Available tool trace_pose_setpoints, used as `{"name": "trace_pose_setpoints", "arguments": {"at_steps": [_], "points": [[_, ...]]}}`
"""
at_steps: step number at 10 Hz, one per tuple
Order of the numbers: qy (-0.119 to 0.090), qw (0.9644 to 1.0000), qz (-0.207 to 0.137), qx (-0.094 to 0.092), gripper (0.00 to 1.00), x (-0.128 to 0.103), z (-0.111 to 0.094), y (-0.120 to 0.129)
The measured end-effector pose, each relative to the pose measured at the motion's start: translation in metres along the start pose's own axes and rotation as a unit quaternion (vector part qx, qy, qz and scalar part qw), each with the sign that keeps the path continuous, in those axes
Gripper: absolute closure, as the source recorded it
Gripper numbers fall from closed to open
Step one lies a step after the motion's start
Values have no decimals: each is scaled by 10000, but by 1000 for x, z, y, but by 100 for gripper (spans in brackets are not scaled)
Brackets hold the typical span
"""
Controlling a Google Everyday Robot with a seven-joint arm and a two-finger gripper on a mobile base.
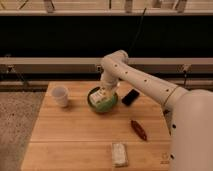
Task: Place the bottle in the ceramic bowl
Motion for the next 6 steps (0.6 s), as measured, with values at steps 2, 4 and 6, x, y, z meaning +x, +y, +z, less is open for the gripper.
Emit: {"name": "trace_pose_setpoints", "arguments": {"at_steps": [2, 4, 6], "points": [[-9, 10000, 8, -12, 20, 2, -1, 0], [-14, 10000, 12, -19, 20, 3, -2, 0], [-17, 10000, 17, -23, 20, 4, -3, 0]]}}
